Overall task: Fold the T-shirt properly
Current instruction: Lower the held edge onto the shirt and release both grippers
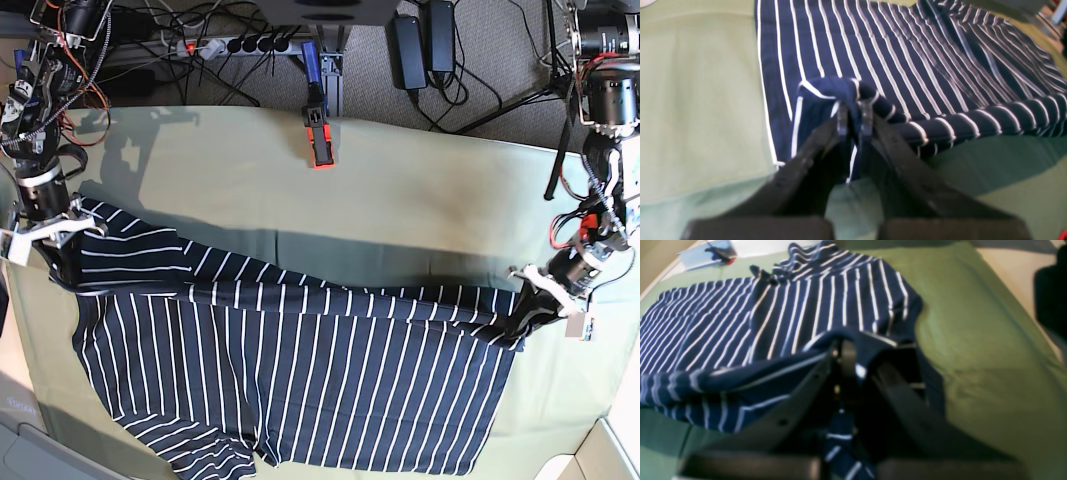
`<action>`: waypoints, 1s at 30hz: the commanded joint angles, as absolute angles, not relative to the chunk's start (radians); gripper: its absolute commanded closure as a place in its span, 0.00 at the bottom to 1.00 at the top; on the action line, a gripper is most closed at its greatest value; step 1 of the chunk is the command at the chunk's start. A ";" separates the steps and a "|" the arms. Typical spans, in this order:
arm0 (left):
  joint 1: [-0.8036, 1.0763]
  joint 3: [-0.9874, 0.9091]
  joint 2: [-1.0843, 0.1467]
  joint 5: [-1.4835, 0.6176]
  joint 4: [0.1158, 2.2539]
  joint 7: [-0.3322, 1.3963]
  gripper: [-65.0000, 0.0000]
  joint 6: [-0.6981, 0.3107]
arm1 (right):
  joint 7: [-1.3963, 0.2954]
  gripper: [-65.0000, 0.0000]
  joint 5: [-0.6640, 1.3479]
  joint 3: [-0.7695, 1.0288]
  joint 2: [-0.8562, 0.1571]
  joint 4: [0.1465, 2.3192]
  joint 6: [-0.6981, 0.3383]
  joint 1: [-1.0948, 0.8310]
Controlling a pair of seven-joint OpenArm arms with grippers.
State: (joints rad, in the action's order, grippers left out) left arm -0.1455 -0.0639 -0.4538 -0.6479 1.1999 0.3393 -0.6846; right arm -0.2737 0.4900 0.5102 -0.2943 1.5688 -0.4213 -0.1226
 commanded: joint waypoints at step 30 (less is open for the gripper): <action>-0.321 -0.073 -0.421 -0.689 1.012 0.349 0.41 -0.683 | -0.245 0.32 0.476 0.376 -0.313 1.217 -0.479 0.246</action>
State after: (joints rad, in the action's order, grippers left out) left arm -0.2947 -0.0666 -0.4026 -0.6746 0.9970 0.3752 -0.6815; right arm -0.2737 0.4580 0.3672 -0.2958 1.1957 -0.4213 0.2195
